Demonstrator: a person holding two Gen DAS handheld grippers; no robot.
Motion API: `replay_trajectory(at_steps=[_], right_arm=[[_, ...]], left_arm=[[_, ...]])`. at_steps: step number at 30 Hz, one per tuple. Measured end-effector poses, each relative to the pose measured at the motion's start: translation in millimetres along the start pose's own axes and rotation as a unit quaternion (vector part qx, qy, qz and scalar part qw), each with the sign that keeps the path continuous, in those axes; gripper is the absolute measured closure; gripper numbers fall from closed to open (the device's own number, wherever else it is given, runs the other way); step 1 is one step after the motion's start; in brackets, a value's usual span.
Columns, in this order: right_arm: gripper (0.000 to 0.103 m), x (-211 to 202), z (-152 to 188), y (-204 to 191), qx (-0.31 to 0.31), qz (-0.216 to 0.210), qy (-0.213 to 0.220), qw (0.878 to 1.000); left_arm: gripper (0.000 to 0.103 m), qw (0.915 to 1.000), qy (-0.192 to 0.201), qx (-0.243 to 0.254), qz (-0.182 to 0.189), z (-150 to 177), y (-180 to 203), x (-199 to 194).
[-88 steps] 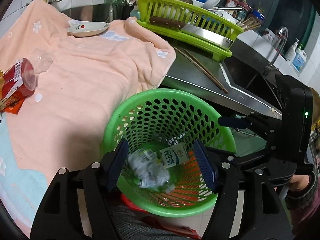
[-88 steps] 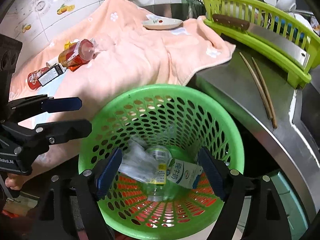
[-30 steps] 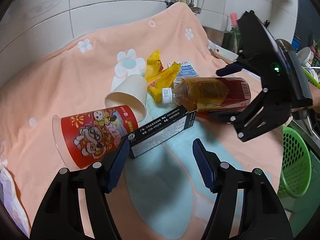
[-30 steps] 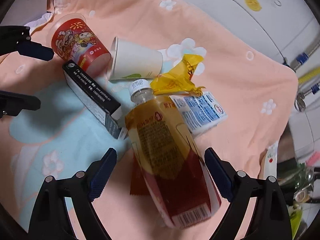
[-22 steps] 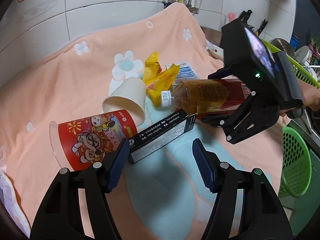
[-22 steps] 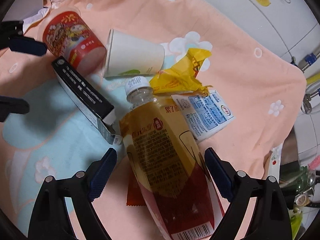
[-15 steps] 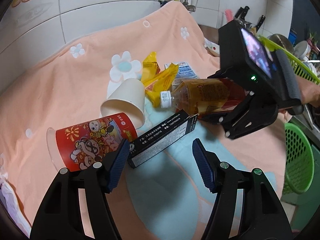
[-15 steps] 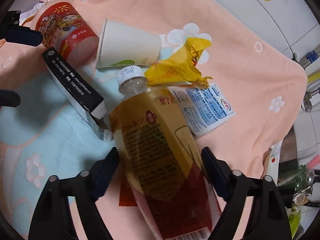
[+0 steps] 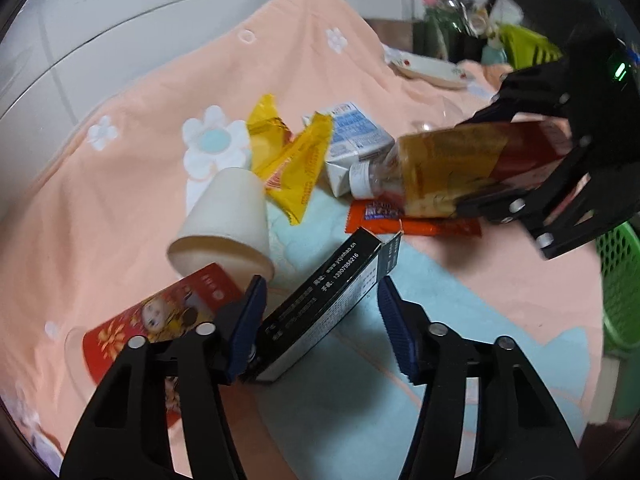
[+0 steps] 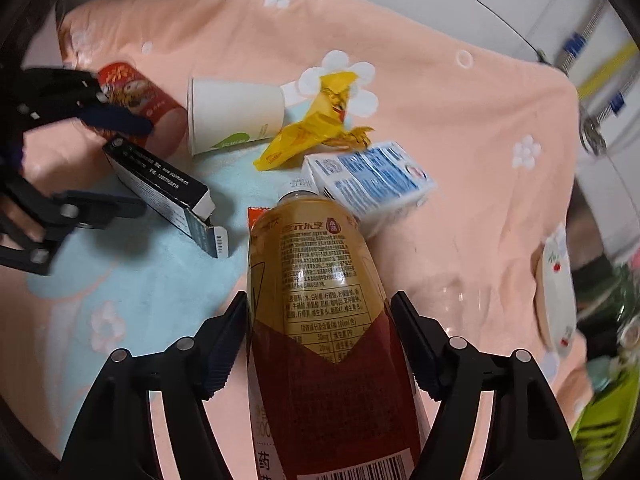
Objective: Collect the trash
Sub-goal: 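Grasp the black box with the left gripper while the right gripper holds the tea bottle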
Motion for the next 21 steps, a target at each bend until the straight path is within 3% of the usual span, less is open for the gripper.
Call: replay_trajectory(at_steps=[7, 13, 21], right_arm=[[0.035, -6.1, 21.2, -3.9, 0.042, -0.030, 0.004, 0.999], [0.037, -11.1, 32.6, -4.5, 0.081, -0.056, 0.020, 0.995], [0.036, -1.7, 49.5, -10.9, 0.096, -0.070, 0.004, 0.993]], left_arm=[[0.055, 0.9997, -0.016, 0.018, -0.004, -2.1, -1.3, 13.0], [0.055, 0.9991, -0.028, 0.030, -0.012, -3.0, -1.3, 18.6], [0.054, 0.9986, -0.041, 0.033, -0.006, -6.4, -0.9, 23.7]])
Point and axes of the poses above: each gripper's, at about its wrist camera, not at the fingertips, and x roughly the way its jaws point, y to its right, z to its underside, the point moved 8 cm from there along x, roughly the way its jaws point, and after that the axes turned 6 degrees about -y, right-handed, at the moved point
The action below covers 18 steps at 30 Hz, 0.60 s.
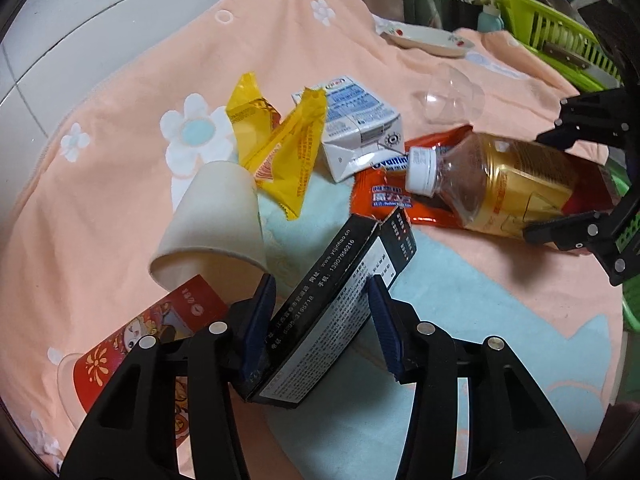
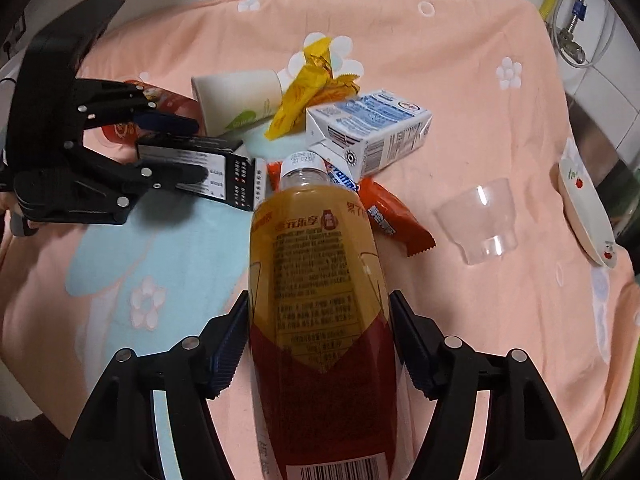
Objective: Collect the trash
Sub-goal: 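Grasp the black box with the left gripper while the right gripper holds the tea bottle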
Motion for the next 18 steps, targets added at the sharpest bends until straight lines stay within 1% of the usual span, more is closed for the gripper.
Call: replay_trajectory(at_steps=[4, 11, 15, 17, 18], right_arm=[[0.035, 4.9, -1.5, 1.8, 0.008, -0.003, 0.000, 1.000], [0.034, 12.6, -1.5, 1.3, 0.006, 0.008, -0.002, 1.000], [0.036, 9.5, 0.8, 1.0, 0.012, 0.005, 0.002, 1.000], [0.038, 7.0, 2.6, 1.0, 0.019, 0.001, 0.007, 1.000], [0.038, 6.1, 3.3, 2.0, 0.021, -0.001, 0.009, 1.000]], left_arm=[[0.053, 1.0000, -0.004, 0.000, 0.005, -0.4, 0.9, 2.9], [0.050, 0.9999, -0.010, 0.001, 0.007, -1.0, 2.4, 6.6], [0.044, 0.9999, -0.014, 0.008, 0.001, -2.4, 5.3, 11.6], [0.043, 0.9999, -0.014, 0.007, 0.000, -3.1, 5.9, 12.5], [0.045, 0.9999, -0.012, 0.007, 0.000, -2.9, 6.6, 11.9]])
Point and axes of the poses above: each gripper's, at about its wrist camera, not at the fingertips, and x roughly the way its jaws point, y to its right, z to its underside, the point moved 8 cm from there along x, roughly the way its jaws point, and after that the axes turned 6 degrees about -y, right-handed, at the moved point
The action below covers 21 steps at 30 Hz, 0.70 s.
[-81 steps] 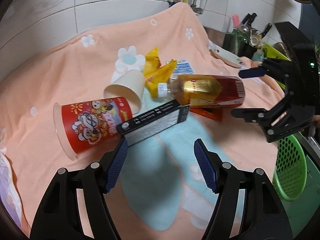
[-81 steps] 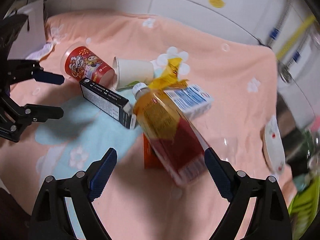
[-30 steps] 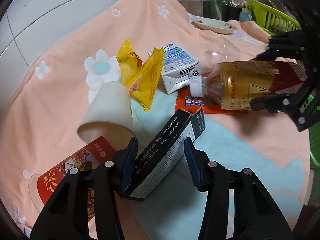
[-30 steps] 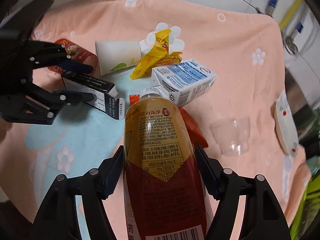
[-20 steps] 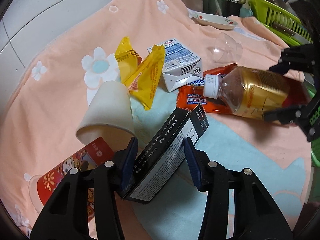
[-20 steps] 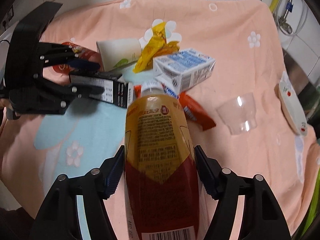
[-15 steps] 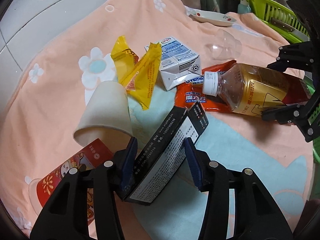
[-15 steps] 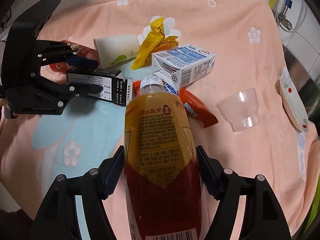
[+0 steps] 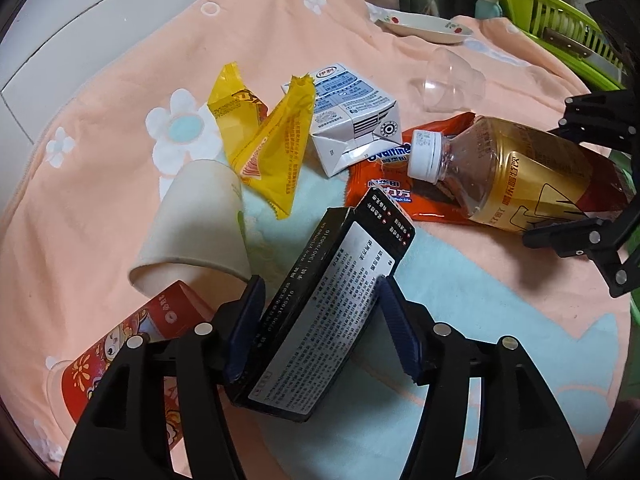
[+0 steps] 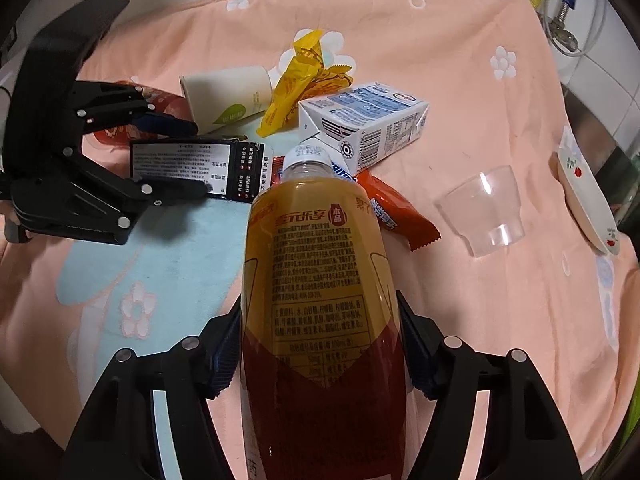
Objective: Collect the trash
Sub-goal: 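Grasp the black box with the left gripper while the right gripper holds the tea bottle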
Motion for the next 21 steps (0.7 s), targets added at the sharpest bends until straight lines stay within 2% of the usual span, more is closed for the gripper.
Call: replay_trajectory(at_steps=[2, 5, 7, 13, 18, 21], right_arm=[[0.039, -1.9, 2.0, 1.1, 0.006, -0.003, 0.005, 1.000], [0.039, -7.9, 4.9, 1.0, 0.017, -0.009, 0.014, 1.000], [0.039, -14.2, 6.2, 0.4, 0.025, -0.015, 0.023, 0.999], [0.039, -33.2, 15.7, -2.9, 0.042, -0.025, 0.048, 0.998], [0.039, -56.2, 26.8, -3.2, 0.055, -0.032, 0.071, 0.995], [0.039, -75.8, 38.5, -2.5, 0.064, -0.033, 0.091, 0.993]], left_arm=[[0.047, 1.0000, 0.004, 0.002, -0.006, 0.9, 1.3, -1.4], [0.057, 0.9997, 0.012, 0.007, -0.021, 1.7, 3.7, -7.2], [0.068, 0.9997, 0.019, -0.005, -0.011, 2.4, 3.9, -15.0], [0.080, 0.9990, 0.035, -0.020, -0.021, 8.0, 5.6, -27.2], [0.083, 0.9976, 0.051, -0.044, -0.018, 14.1, 9.8, -43.8], [0.084, 0.9966, 0.062, -0.055, -0.005, 17.4, 19.2, -57.0]])
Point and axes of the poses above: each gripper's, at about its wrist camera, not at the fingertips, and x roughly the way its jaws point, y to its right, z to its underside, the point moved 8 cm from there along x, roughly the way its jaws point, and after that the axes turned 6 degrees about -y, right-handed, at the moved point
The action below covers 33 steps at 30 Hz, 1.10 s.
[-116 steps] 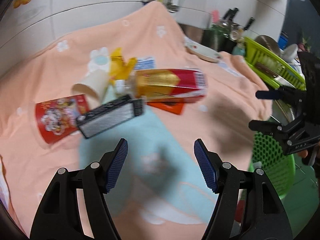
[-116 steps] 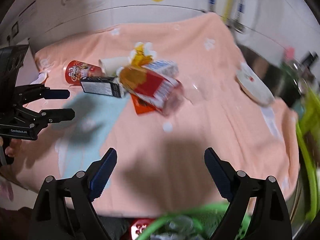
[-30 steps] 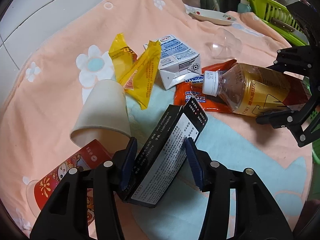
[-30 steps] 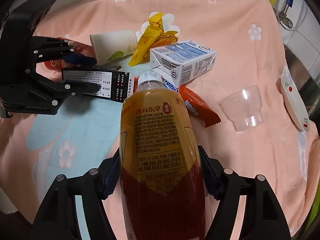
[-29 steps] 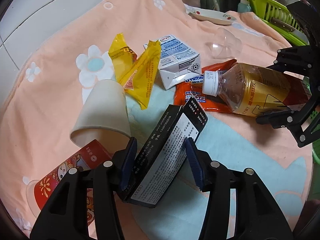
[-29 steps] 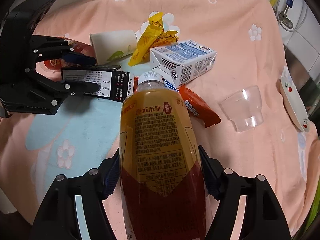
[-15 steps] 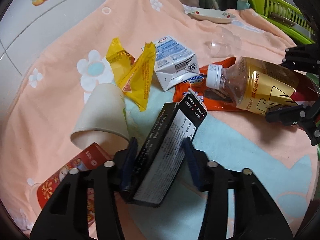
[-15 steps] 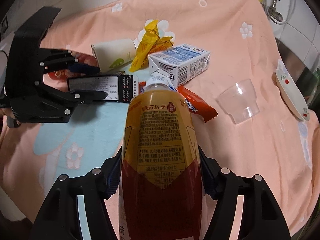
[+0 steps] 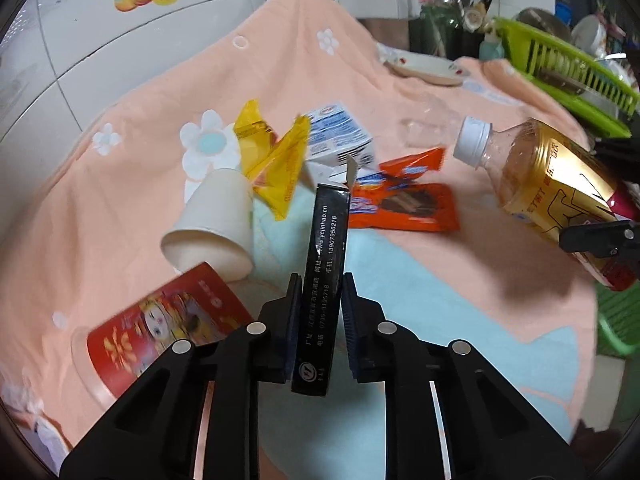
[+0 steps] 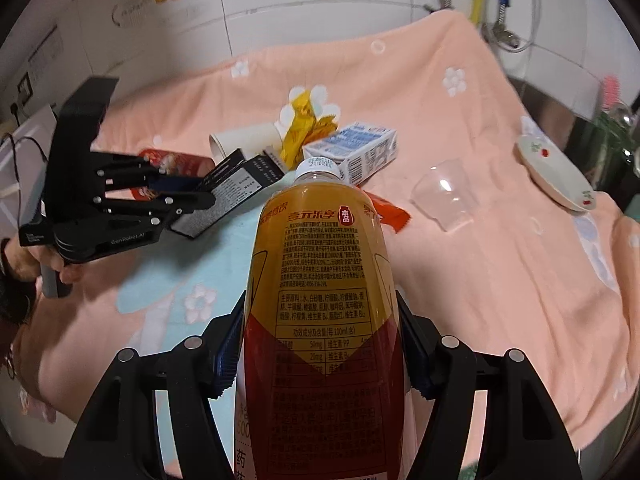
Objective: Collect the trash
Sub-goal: 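Grasp the black box with the left gripper while the right gripper holds the tea bottle, then drop the tea bottle into the green basket while the left gripper drops the black box in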
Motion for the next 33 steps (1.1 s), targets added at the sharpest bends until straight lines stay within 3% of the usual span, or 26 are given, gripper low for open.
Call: replay_trajectory(at_steps=[4, 8, 18, 24, 26, 33], right_arm=[[0.039, -30.1, 20.6, 6.8, 0.020, 0.011, 0.019, 1.000], [0.039, -57.3, 50.6, 21.7, 0.043, 0.038, 0.029, 0.998], [0.039, -92.0, 153.8, 80.3, 0.133, 0.101, 0.009, 0.986], [0.039, -91.8, 208.1, 104.9, 0.181, 0.115, -0.018, 0.977], [0.033, -91.8, 221.9, 110.3, 0.199, 0.109, -0.018, 0.974], [0.028, -111.1, 244.0, 123.1, 0.223, 0.120, -0.003, 0.967]], left_arm=[[0.084, 0.9998, 0.017, 0.004, 0.012, 0.7, 19.9, -18.8], [0.084, 0.9982, 0.031, -0.006, 0.050, 0.4, 45.6, -34.7], [0.084, 0.9886, 0.063, 0.047, 0.129, -0.6, 155.7, -67.8], [0.084, 0.9807, 0.059, 0.071, 0.172, 1.9, 218.9, -68.5], [0.084, 0.9787, 0.055, 0.077, 0.182, 4.1, 237.2, -67.8], [0.084, 0.9726, 0.035, 0.094, 0.210, 10.9, 292.1, -58.9]])
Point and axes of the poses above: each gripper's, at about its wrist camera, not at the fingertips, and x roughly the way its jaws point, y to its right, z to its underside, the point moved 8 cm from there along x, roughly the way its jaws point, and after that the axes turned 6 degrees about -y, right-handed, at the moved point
